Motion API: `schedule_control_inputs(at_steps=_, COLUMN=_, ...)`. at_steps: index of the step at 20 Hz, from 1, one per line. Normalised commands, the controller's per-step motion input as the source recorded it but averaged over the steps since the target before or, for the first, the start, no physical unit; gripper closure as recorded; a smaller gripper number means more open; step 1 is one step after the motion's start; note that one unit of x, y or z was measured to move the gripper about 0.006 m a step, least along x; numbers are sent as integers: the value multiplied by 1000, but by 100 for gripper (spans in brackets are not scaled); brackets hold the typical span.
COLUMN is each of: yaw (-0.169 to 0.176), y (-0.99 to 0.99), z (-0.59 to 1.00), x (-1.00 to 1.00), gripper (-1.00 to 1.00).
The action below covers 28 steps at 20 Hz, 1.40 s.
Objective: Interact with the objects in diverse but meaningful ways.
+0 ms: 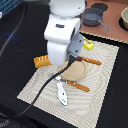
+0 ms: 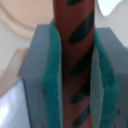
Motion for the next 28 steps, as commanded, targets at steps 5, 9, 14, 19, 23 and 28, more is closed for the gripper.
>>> schedule_control_inputs(at_steps=5, yaw=-49, y=-762, z=-166, x=-379, gripper=100)
schedule_control_inputs(at_steps=9, yaw=-97, y=-633, z=-309, x=-11, gripper=100)
schedule_control_inputs(at_steps=14, yaw=-78, y=-410, z=-515, x=0, gripper=100)
schedule_control_inputs(at_steps=19, yaw=-40, y=-209, z=-646, x=0, gripper=100)
schedule_control_inputs(at_steps=23, yaw=-42, y=-164, z=-624, x=0, gripper=100)
schedule_control_inputs(at_steps=28, yaw=-48, y=-20, z=-29, x=22, gripper=-100)
